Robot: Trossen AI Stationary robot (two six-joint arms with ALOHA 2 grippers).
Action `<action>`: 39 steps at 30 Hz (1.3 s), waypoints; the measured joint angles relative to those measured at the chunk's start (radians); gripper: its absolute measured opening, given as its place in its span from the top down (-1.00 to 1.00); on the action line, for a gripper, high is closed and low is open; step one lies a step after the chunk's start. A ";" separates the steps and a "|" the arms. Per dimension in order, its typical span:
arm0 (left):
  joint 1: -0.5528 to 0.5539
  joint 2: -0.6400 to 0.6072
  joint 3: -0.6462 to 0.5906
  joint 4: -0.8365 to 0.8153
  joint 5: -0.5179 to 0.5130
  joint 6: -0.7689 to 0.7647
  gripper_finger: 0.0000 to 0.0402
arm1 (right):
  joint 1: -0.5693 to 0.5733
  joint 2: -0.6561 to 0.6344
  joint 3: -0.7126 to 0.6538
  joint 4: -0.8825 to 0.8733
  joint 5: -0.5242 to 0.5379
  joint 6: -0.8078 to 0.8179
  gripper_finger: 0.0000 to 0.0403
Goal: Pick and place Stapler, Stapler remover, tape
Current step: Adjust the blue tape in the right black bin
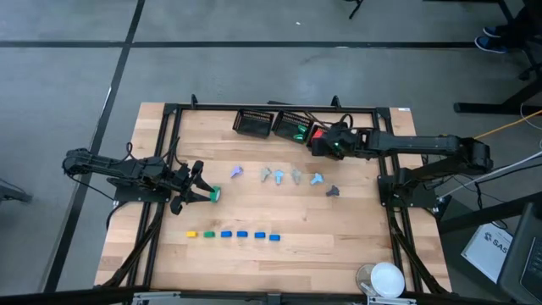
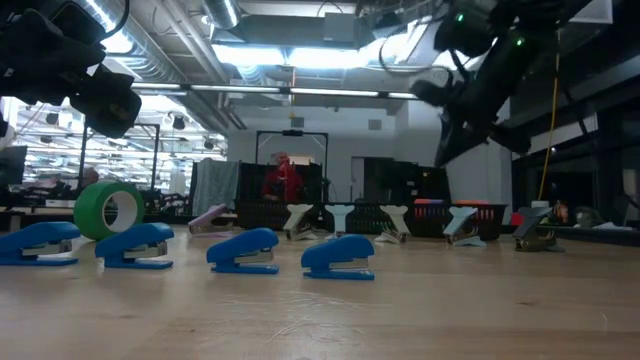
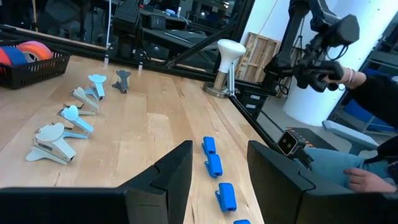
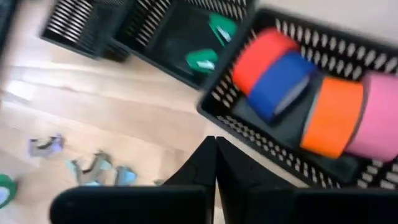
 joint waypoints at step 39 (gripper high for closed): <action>0.000 0.000 0.000 0.000 0.000 0.000 0.25 | -0.155 0.198 -0.001 -0.044 0.166 0.005 0.97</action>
